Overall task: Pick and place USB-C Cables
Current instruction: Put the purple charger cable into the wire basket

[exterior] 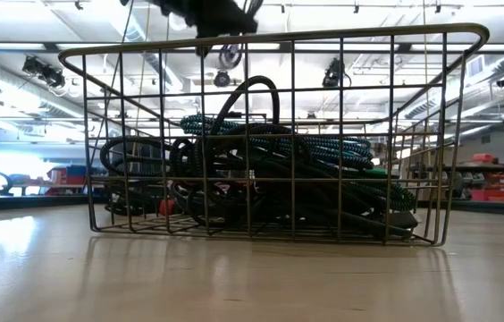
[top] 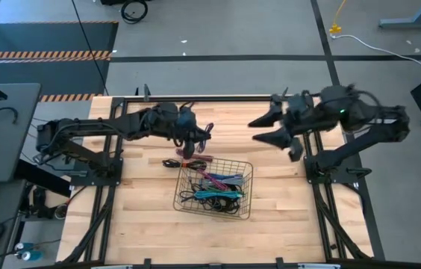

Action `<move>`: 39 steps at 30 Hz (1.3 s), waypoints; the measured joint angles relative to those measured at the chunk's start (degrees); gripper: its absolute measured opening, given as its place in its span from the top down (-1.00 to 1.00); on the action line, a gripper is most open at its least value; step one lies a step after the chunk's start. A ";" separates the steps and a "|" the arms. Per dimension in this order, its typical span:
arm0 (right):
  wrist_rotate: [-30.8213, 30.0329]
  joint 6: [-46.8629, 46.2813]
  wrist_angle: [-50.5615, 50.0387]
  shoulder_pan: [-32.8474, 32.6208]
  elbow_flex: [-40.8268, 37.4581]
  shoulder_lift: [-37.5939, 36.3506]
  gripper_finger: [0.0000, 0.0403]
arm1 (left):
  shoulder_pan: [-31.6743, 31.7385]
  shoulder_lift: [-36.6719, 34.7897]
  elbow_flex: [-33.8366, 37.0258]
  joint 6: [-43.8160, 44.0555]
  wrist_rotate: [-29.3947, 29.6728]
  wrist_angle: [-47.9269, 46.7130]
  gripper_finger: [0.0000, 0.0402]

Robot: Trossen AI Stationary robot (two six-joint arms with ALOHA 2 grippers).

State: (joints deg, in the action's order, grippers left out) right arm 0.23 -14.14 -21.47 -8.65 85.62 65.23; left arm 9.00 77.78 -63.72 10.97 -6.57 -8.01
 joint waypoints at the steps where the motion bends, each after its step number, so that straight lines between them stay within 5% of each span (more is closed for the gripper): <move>1: -0.22 0.65 -0.30 0.04 0.00 -0.95 0.04 | -0.42 -0.19 -0.02 0.13 -0.20 1.17 0.88; 7: -3.03 3.84 -0.91 1.57 -0.02 -6.74 0.03 | -4.72 0.31 -0.13 0.29 -5.59 -0.47 0.88; 18: -3.43 3.86 -2.69 3.63 -0.07 -11.06 0.03 | -12.49 4.42 0.02 1.11 -2.46 -17.06 0.88; 26: -3.69 3.74 -4.13 3.63 -0.09 -9.60 0.03 | -13.82 10.19 -0.38 -0.95 -3.37 -18.83 0.88; 39: -3.68 3.64 -4.82 3.63 -0.11 -8.48 0.03 | -11.97 27.20 -32.84 -18.10 -1.76 -50.18 0.88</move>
State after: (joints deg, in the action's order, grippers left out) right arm -3.45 -10.50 -26.30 -5.02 85.52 56.75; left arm -2.97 104.97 -96.57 -7.13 -8.33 -58.19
